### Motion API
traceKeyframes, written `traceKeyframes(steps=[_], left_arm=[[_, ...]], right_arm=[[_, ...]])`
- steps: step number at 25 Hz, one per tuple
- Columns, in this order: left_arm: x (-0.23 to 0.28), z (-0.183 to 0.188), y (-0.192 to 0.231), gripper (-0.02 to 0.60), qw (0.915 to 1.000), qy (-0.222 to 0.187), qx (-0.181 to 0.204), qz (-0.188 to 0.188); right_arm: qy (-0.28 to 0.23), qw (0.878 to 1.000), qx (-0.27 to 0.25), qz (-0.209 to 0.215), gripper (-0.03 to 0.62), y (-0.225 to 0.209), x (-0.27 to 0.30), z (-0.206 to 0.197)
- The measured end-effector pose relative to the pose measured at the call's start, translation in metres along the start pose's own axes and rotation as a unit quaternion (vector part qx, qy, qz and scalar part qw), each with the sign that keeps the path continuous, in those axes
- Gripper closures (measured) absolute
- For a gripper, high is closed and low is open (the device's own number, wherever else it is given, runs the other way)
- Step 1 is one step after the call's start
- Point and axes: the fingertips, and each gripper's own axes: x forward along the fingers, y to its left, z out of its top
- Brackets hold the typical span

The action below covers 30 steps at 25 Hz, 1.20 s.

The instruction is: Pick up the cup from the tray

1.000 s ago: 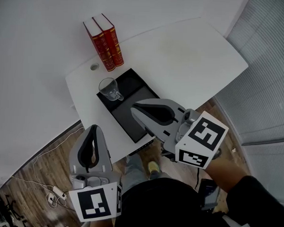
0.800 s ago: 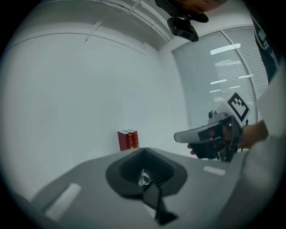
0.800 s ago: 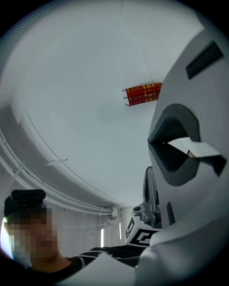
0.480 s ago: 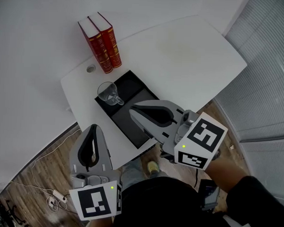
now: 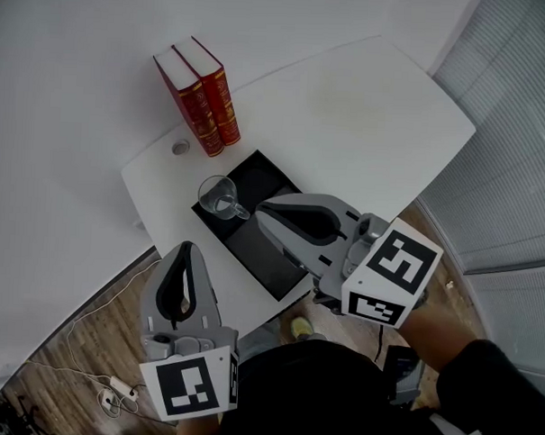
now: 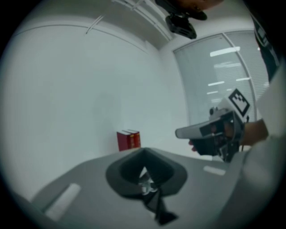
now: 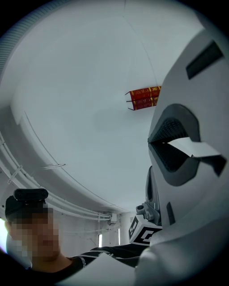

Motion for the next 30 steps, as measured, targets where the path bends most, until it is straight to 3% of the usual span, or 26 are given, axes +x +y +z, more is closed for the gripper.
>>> traceKeyframes(steps=[15,19,30], left_arm=[[0.027,-0.01,0.015,0.575,0.9992,-0.005,-0.019,-0.034],[0.037,-0.018,0.014,0.528,0.9986,0.005,-0.019,-0.05],[0.07,-0.05,0.022,0.48,0.9965,0.03,-0.019,-0.076]], right_arm=[[0.001,0.999,0.002,-0.032,0.58,-0.015,0.023,0.006],[-0.005,0.999,0.008,-0.048,0.58,-0.025,0.026,0.009],[0.014,0.997,0.027,-0.074,0.58,-0.051,0.034,-0.005]])
